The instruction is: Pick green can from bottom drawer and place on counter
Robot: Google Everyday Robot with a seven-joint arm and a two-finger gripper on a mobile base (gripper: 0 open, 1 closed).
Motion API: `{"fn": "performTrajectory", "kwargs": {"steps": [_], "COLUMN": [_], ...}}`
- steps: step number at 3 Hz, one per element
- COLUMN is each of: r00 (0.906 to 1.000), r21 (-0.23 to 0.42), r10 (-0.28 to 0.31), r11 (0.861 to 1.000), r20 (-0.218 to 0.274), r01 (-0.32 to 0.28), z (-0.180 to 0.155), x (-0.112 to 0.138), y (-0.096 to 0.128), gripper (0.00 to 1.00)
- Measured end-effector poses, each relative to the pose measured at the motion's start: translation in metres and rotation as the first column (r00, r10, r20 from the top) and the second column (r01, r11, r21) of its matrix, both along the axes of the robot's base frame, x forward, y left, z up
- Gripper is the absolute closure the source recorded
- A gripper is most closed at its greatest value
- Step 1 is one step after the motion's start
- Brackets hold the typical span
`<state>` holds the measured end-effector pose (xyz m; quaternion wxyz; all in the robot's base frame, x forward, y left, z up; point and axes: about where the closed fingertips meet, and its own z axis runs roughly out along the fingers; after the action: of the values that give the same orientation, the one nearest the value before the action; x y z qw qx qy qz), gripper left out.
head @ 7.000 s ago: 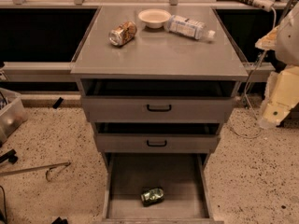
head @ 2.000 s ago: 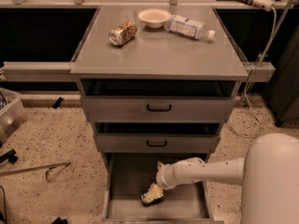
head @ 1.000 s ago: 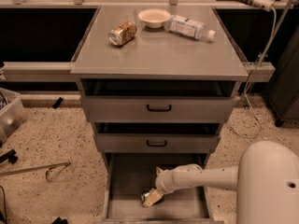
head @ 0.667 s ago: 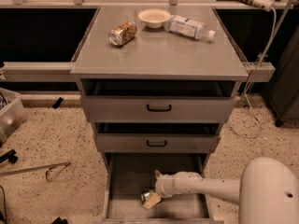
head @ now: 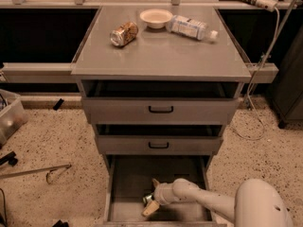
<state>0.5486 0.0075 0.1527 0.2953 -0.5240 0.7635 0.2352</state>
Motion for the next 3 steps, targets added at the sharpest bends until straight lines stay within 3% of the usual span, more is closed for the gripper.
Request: {"fn": "performTrajectory", "kwargs": {"steps": [1,3], "r00": [0.9997,0.9997], "r21": [-0.013,-0.013], "r10": [0.012,0.012], "r11": [1.0,1.0], "r20": [-0.022,-0.021], "r01": [-0.013,-0.012], "z": [-0.0187,-0.0189], "x": [0.0,0.0005], "y": [0.0039,0.0041], "gripper": [0.0,0.42]}}
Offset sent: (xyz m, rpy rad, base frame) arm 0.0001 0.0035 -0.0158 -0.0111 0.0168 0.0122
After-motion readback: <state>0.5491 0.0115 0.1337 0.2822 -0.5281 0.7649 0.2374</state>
